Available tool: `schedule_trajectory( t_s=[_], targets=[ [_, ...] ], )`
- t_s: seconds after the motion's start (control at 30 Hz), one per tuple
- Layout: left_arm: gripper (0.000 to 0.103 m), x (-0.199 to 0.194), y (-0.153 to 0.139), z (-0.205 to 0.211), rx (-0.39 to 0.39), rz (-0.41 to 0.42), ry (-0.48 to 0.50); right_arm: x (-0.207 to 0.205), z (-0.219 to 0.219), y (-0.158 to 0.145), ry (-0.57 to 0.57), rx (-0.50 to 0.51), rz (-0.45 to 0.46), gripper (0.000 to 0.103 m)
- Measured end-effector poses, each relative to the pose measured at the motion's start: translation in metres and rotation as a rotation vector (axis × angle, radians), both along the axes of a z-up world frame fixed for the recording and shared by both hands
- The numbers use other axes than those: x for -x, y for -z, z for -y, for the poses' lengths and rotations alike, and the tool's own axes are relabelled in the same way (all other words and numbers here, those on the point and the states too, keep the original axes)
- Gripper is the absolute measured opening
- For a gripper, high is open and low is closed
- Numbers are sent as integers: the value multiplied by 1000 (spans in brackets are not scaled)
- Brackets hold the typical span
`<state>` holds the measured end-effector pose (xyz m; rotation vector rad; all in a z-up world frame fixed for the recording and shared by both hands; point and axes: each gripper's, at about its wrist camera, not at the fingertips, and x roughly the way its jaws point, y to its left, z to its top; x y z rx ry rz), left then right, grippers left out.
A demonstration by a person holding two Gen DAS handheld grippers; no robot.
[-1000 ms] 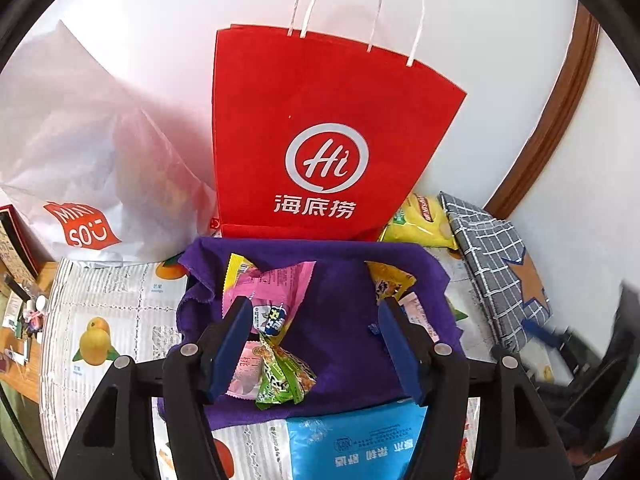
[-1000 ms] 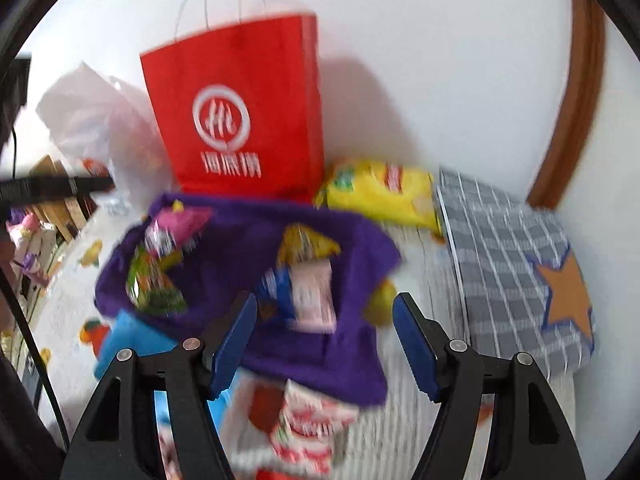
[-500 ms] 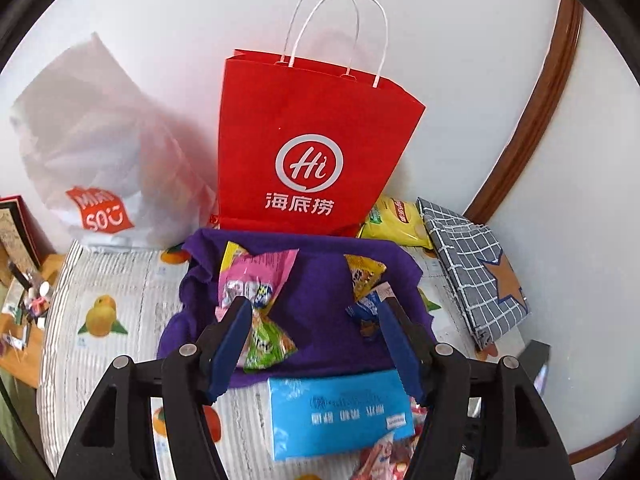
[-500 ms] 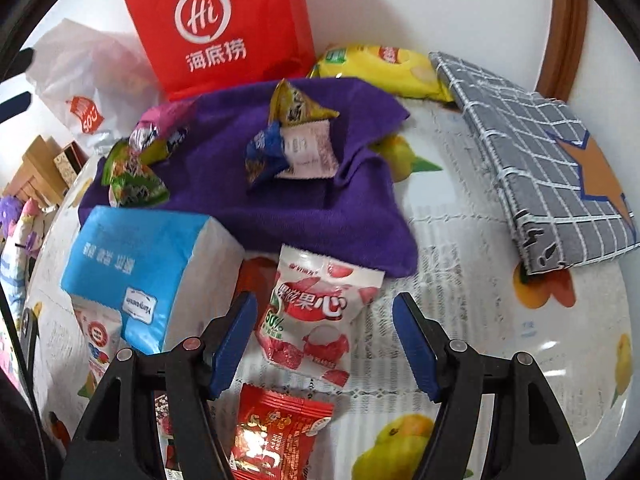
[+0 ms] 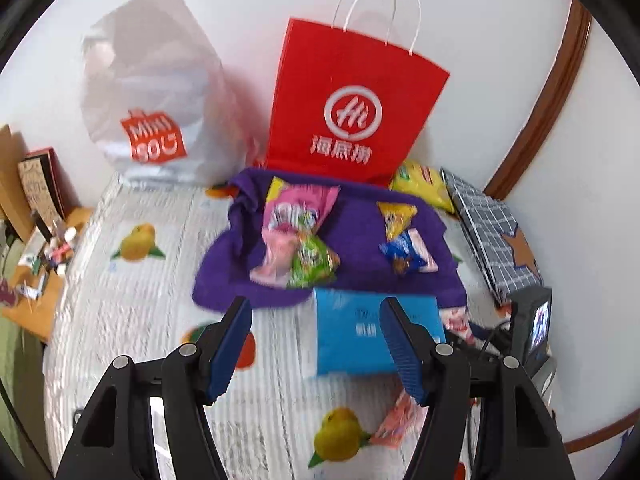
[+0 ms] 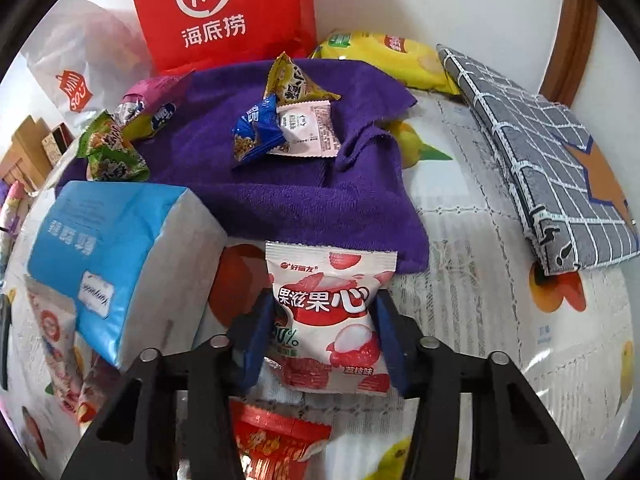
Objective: Organize snacks
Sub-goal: 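Grasp the pink lychee snack bag with the right gripper, then grasp the pink-orange stick packet with the left gripper while the right holds the lychee bag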
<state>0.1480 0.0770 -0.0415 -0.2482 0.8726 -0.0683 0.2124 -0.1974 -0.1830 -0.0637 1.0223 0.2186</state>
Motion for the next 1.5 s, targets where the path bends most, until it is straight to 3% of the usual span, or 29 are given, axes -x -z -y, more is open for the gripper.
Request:
schedule_trajectory(
  t_s=[0.4,0.57,0.9,1.1,1.2,1.27,1.5],
  targets=[
    [64,28,47,55,-8,-74,125,59,42,-40,86,-68,105,46],
    [64,32,69,84,-15,-109,198,83,52,-43,96,-71,114,46],
    [62,15,89,110,10,-145,228,117,60,-38,88,-53,114,46],
    [45,-3,104,114,68,-194,216,124,64,-28,87,-76,88,46],
    [24,-7,110,114,101,-206,217,127,65,-24,86,-99,70,46],
    [19,-6,109,111,128,-206,232,128,64,-22,85,-111,67,46],
    [19,14,93,78,127,-196,194,131,55,-15,81,-102,66,46]
  ],
)
